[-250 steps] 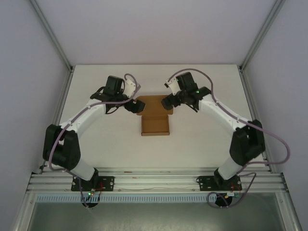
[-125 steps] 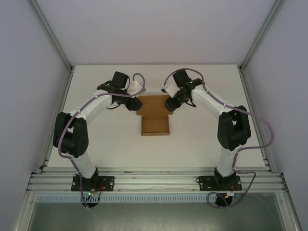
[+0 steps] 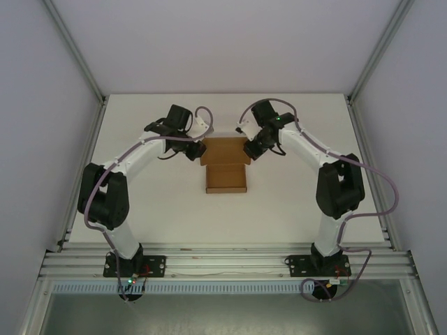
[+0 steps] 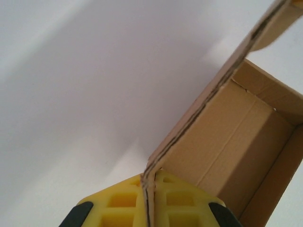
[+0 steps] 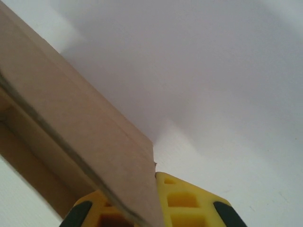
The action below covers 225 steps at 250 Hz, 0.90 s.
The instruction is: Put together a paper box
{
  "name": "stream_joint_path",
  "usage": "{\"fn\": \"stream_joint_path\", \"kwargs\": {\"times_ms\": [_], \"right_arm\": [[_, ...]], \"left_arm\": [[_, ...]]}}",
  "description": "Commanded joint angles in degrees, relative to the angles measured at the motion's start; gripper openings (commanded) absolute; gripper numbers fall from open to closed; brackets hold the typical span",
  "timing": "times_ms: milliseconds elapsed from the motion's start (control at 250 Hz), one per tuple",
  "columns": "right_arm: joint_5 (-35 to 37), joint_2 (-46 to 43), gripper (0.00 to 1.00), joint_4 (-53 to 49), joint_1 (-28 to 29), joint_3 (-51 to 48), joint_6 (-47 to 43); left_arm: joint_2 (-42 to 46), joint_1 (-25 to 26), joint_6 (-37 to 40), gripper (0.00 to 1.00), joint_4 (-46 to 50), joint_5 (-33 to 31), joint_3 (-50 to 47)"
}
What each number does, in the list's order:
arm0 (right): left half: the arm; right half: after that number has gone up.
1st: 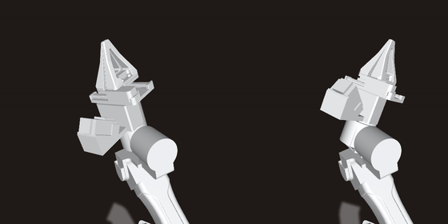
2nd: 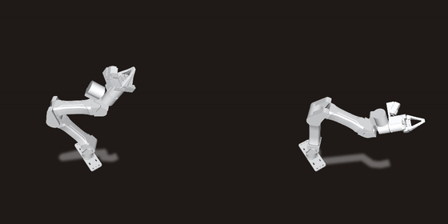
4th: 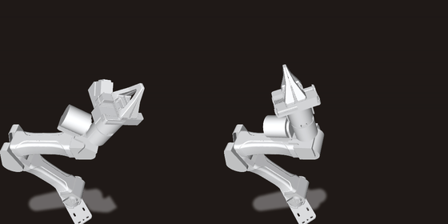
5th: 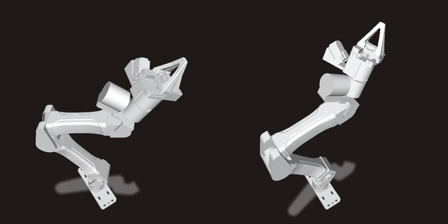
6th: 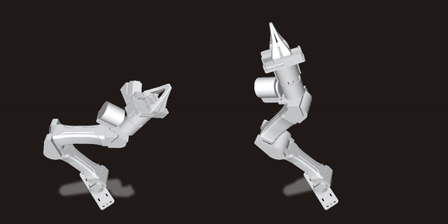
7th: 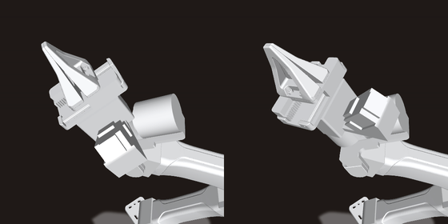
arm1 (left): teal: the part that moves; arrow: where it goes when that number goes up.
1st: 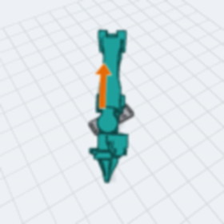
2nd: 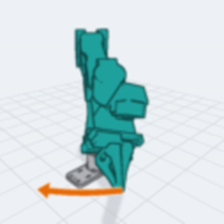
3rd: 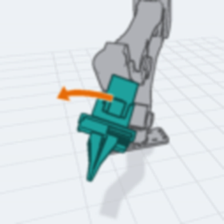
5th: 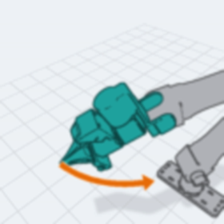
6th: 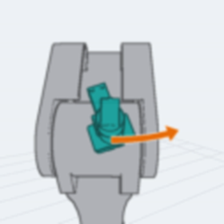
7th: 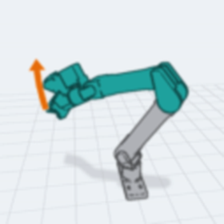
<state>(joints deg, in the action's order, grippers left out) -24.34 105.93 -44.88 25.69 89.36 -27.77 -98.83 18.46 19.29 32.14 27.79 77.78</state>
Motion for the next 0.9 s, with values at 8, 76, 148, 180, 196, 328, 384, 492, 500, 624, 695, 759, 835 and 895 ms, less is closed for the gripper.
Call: {"fn": "stream_joint_path", "kwargs": {"times_ms": [8, 76, 148, 180, 196, 328, 384, 492, 500, 624, 695, 759, 835, 895], "right_arm": [[2.3, -4.3, 0.01, 6.0, 0.2, 0.0, 12.7], [2.2, -5.3, 0.0, 10.4, 0.3, -2.1, 19.8], [3.5, -6.7, 0.0, 18.1, 0.9, -6.4, 27.8], [4.8, -7.0, 0.0, 21.2, 1.4, -8.1, 31.1], [5.4, -7.1, 0.0, 22.5, 1.6, -8.8, 32.6], [9.3, -6.7, 0.0, 27.8, 3.5, -11.8, 41.5], [11.2, -6.6, 0.0, 29.5, 4.3, -12.5, 43.8], [13.6, -5.7, 0.0, 31.8, 5.0, -12.7, 48.3], [13.7, -5.6, 0.0, 31.9, 5.0, -12.7, 48.7], [14.4, -4.8, 0.0, 34.5, 5.9, -13.6, 52.6], [14.8, -4.9, 0.0, 37.1, 6.8, -15.1, 53.2], [16.7, -4.5, 0.0, 37.3, 7.8, -15.7, 52.6], [18.9, -4.0, 0.0, 36.4, 8.8, -15.6, 51.6], [20.8, -3.9, 0.0, 35.6, 9.1, -15.9, 50.9]], "left_arm": [[2.2, 2.1, -11.6, 0.0, -4.8, -10.3, 2.2], [1.4, 2.8, -19.2, 0.0, -5.7, -14.6, 3.3], [-0.5, 4.5, -28.3, 0.0, -4.8, -21.8, 4.9], [-1.2, 5.3, -30.1, 0.0, -5.0, -23.4, 5.1], [-1.4, 5.9, -30.8, 0.0, -5.4, -24.4, 4.9], [-2.7, 8.3, -38.7, 0.0, -8.5, -26.9, 4.0], [-2.6, 8.4, -42.4, 0.0, -10.4, -26.1, 3.0], [-1.7, 8.5, -47.9, 0.0, -15.2, -25.7, -0.7], [-1.7, 8.5, -48.2, 0.0, -15.5, -25.7, -0.9], [-1.4, 8.6, -52.1, 0.0, -18.9, -25.4, -3.6], [-2.3, 8.7, -54.0, 0.0, -18.6, -25.2, -3.4], [-3.3, 8.8, -54.6, 0.0, -18.8, -23.9, -3.3], [-3.9, 9.1, -54.8, 0.0, -20.0, -22.5, -3.5], [-4.2, 9.2, -54.4, 0.0, -19.4, -22.6, -3.1]]}}
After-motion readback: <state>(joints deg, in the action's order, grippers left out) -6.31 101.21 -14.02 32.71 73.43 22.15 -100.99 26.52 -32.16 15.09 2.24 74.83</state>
